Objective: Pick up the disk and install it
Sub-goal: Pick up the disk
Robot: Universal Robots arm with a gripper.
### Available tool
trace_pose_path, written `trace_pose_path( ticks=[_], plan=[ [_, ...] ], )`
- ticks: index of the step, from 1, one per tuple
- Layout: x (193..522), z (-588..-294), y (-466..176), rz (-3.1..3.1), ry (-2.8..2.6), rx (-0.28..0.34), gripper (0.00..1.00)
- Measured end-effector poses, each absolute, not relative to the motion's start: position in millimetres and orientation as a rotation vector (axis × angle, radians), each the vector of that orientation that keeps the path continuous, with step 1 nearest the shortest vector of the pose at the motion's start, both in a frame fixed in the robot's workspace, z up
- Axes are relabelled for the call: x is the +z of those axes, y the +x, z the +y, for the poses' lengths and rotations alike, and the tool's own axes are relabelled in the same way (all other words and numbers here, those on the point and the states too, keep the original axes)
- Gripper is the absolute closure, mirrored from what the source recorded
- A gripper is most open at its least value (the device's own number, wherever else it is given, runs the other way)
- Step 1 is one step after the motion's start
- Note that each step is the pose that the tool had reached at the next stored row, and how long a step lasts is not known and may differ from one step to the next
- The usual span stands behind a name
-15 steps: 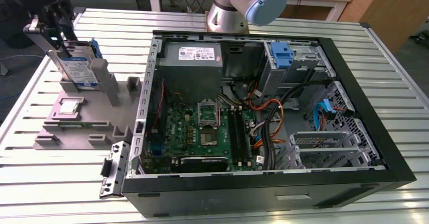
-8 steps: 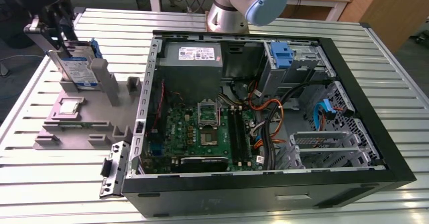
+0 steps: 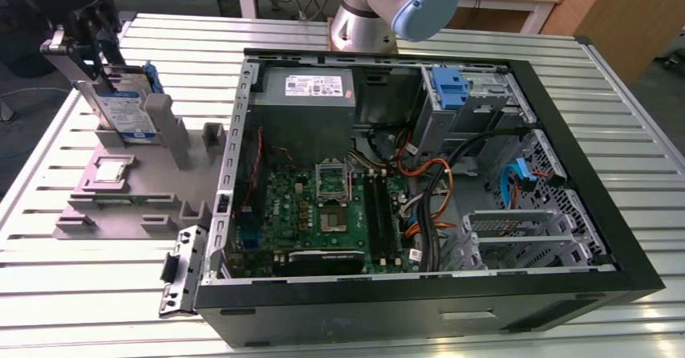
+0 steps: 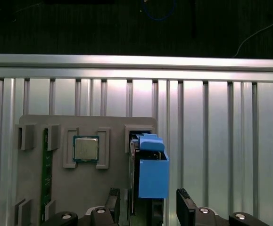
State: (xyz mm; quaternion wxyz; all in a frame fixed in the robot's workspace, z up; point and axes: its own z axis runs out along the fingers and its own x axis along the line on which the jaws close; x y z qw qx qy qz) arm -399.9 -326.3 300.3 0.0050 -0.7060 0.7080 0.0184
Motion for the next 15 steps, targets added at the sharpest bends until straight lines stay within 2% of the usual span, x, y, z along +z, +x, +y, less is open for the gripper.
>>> trace_pose_path(
  ticks=[9,11,12,15],
  plan=[
    [300.0,-326.3,-399.9,2.217,-2.211,0.058,0.41],
    [300.0,-326.3,-399.9,2.217,-2.211,0.058,0.43],
    [299.9,-326.3,-399.9,2.217,-2.211,0.058,0.49],
    [299.9,-326.3,-399.9,2.217,-2.211,0.058,0.49]
  ],
)
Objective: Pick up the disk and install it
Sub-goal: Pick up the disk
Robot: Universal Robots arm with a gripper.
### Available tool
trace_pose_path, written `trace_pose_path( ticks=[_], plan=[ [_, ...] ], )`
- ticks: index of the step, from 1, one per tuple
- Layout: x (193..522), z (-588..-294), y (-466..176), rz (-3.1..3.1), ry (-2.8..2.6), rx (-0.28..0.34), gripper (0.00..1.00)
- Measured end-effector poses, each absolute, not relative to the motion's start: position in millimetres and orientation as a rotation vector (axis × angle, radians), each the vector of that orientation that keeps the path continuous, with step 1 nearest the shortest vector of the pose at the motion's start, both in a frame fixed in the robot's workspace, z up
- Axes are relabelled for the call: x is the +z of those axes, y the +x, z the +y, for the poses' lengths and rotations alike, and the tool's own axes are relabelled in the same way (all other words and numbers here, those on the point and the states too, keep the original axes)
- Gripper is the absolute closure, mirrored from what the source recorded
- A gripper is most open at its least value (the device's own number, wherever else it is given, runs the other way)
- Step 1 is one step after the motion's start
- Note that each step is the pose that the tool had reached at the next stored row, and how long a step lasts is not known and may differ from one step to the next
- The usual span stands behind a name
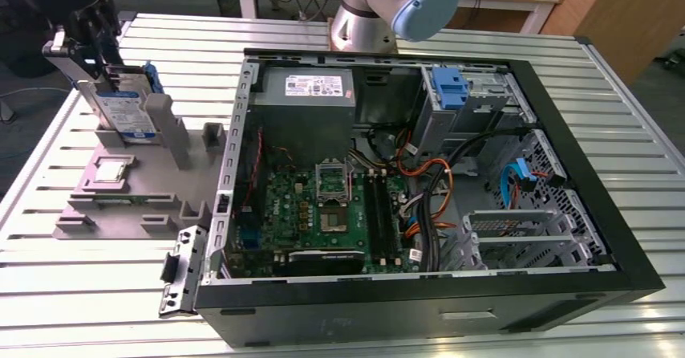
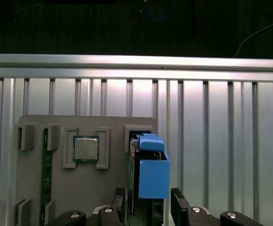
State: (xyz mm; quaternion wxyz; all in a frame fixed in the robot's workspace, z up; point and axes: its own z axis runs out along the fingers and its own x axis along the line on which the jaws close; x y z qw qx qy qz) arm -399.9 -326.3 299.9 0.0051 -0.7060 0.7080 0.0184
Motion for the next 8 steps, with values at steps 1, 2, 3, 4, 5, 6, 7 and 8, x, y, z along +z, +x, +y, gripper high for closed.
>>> trace_pose_path(
  ticks=[1,2,3,4,5,6,7,8],
  plan=[
    [299.8,-326.3,-399.9,2.217,-2.211,0.058,0.49],
    [299.8,-326.3,-399.9,2.217,-2.211,0.058,0.49],
    [299.7,-326.3,-399.9,2.217,-2.211,0.058,0.49],
    [299.5,-326.3,-399.9,2.217,-2.211,0.058,0.49],
    [299.5,-326.3,-399.9,2.217,-2.211,0.058,0.49],
    [299.5,-326.4,-399.9,2.217,-2.211,0.058,0.49],
    [299.6,-326.3,-399.9,2.217,-2.211,0.058,0.49],
    [300.3,-326.3,-399.9,2.217,-2.211,0.058,0.49]
  ],
)
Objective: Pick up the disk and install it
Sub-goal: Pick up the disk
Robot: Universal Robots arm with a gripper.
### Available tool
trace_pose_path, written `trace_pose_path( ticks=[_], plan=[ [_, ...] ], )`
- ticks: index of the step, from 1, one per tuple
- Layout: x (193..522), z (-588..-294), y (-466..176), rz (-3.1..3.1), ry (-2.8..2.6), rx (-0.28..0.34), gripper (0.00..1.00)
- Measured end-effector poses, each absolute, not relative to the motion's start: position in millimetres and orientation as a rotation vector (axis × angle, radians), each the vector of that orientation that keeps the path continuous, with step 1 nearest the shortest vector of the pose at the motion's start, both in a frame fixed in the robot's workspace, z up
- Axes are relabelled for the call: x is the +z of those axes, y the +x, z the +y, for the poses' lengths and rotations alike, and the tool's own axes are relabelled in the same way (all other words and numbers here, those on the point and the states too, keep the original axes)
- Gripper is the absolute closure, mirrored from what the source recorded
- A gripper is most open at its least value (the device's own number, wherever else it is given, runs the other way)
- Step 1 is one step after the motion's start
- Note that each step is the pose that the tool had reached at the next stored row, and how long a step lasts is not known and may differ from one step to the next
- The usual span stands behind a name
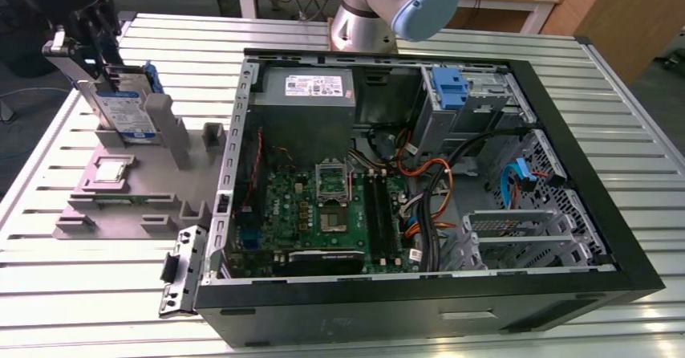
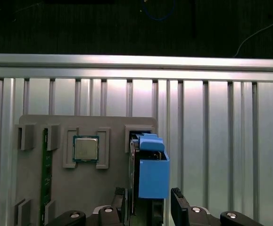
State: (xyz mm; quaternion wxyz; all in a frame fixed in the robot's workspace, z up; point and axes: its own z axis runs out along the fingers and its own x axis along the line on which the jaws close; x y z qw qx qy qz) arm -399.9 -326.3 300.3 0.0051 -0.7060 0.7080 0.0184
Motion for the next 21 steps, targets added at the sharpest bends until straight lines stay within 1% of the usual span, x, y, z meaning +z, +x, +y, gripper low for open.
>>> trace_pose_path(
  ticks=[21],
  plan=[
    [300.1,-326.3,-396.6,2.217,-2.211,0.057,0.49]
  ],
)
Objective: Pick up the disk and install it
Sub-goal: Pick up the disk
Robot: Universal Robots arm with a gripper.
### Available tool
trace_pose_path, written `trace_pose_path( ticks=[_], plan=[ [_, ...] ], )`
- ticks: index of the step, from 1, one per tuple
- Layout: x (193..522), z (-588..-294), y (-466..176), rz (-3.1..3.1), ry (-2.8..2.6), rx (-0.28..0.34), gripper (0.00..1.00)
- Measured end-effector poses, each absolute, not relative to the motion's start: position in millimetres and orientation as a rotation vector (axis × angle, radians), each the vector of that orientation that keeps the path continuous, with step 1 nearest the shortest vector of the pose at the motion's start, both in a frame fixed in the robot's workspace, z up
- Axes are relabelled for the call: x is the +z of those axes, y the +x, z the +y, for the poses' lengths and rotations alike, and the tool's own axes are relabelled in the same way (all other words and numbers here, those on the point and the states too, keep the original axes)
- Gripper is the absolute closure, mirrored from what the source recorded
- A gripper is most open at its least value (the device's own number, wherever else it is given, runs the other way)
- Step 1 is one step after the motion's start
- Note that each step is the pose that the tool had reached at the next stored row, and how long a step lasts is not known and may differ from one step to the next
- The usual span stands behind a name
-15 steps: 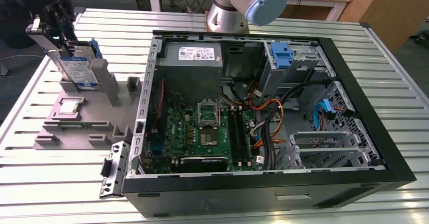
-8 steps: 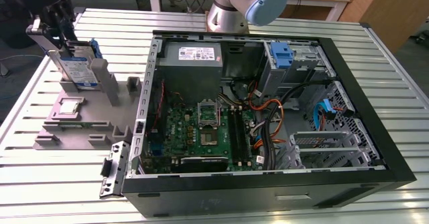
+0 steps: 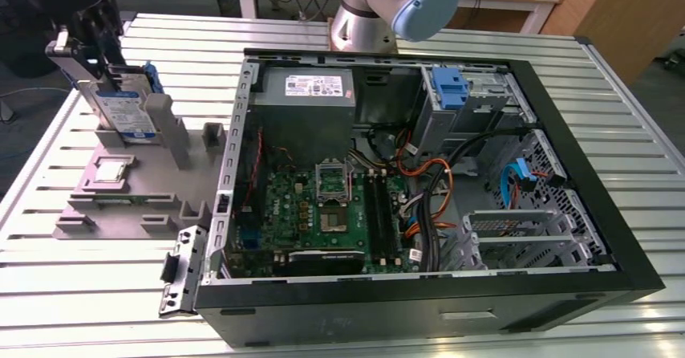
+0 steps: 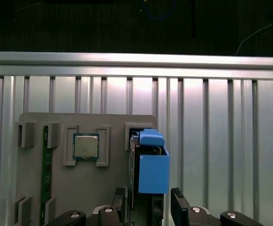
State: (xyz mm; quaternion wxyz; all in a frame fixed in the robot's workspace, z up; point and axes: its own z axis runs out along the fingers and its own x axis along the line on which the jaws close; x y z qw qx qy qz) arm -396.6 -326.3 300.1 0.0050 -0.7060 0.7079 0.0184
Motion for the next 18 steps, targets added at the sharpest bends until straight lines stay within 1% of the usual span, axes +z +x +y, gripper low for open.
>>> trace_pose_path(
  ticks=[18],
  plan=[
    [301.5,-326.4,-394.4,2.217,-2.211,0.057,0.49]
  ],
)
